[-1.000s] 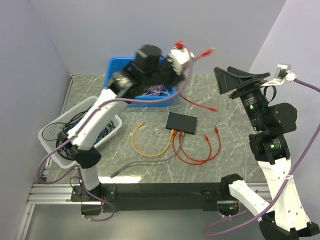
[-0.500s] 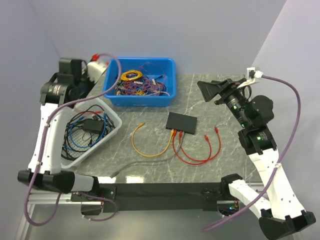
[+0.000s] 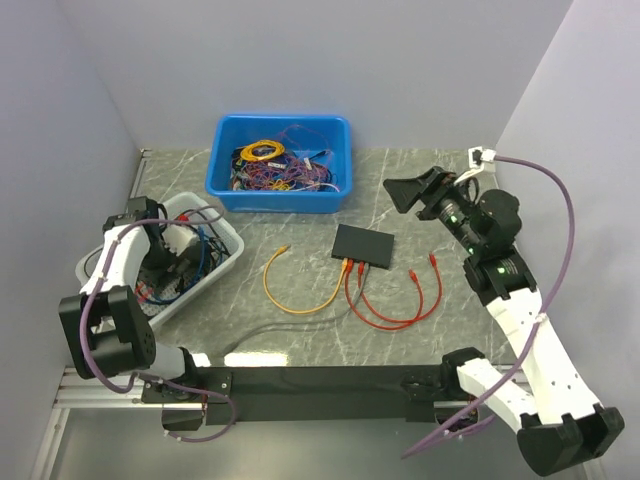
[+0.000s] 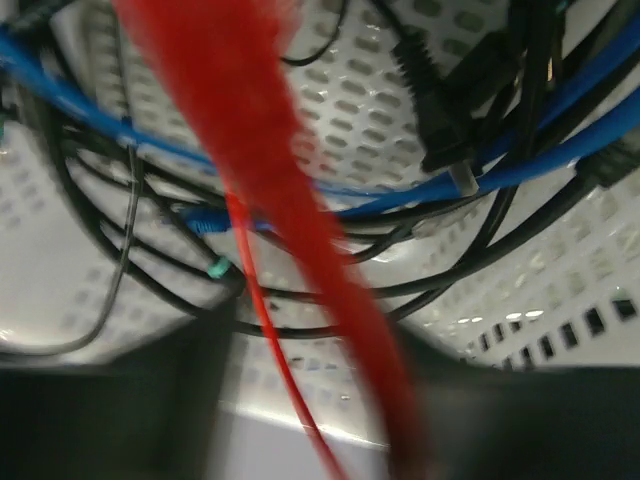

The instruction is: Pull the plug from the switch port

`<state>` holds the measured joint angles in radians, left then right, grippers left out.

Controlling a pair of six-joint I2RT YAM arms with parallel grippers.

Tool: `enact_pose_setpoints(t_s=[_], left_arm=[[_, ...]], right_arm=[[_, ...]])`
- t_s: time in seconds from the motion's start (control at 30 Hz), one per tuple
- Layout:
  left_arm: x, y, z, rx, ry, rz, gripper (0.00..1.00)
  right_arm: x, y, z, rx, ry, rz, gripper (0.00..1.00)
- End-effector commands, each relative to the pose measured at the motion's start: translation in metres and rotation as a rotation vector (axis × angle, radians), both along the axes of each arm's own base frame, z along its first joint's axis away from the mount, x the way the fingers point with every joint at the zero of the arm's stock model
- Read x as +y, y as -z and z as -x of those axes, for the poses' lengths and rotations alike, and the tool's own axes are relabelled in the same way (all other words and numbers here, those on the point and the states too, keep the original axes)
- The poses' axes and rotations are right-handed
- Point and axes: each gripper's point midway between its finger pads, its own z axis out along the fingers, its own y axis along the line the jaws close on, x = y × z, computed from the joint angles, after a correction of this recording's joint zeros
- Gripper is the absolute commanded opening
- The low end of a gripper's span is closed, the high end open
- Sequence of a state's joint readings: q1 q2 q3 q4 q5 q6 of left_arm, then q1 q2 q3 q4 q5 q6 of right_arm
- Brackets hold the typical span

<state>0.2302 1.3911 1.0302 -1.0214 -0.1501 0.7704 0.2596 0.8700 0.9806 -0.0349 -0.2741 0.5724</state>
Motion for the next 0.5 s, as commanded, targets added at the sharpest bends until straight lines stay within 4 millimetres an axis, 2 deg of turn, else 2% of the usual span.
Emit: enact_pose_setpoints(t_s=[0.0, 0.03, 0.13, 0.17, 0.2, 0.27, 0.33, 0.37, 0.43, 0.47], left_arm=[[0.005, -0.008, -0.021, -0.094, 0.015, -0.026, 0.95], [0.007, -0.013, -0.026, -0.117, 0.011, -0.037, 0.99], [0.008, -0.035, -0.038, -0.178, 0.003, -0.036, 0.99], [0.006, -0.051, -0.05, -0.227, 0.001, -0.023, 0.99], [0.004, -0.058, -0.054, -0.241, 0.003, -0.008, 0.99], [-0.003, -0.082, -0.062, -0.283, 0.022, 0.033, 0.99], [-0.011, -0.095, -0.067, -0.3, 0.066, 0.06, 0.99], [-0.011, -0.109, -0.071, -0.322, 0.079, 0.055, 0.99], [-0.023, -0.119, -0.079, -0.346, 0.128, 0.102, 0.99], [-0.026, -0.133, -0.086, -0.379, 0.145, 0.106, 0.99]], right_arm=[[0.008, 0.035, -0.007, 0.109, -0.026, 0.007, 0.96], [0.009, 0.041, -0.007, 0.13, -0.032, 0.01, 0.96], [0.012, 0.062, -0.007, 0.185, -0.037, 0.019, 0.97], [0.011, 0.074, -0.007, 0.211, -0.031, 0.027, 0.97], [0.011, 0.082, -0.007, 0.231, -0.02, 0.031, 0.97], [0.007, 0.107, -0.005, 0.299, -0.001, 0.05, 0.97], [0.003, 0.127, -0.002, 0.357, 0.036, 0.051, 0.97], [0.002, 0.15, 0.002, 0.404, 0.042, 0.049, 0.97], [0.003, 0.16, 0.003, 0.422, 0.054, -0.012, 0.96], [0.002, 0.18, 0.008, 0.461, 0.059, -0.023, 0.96]])
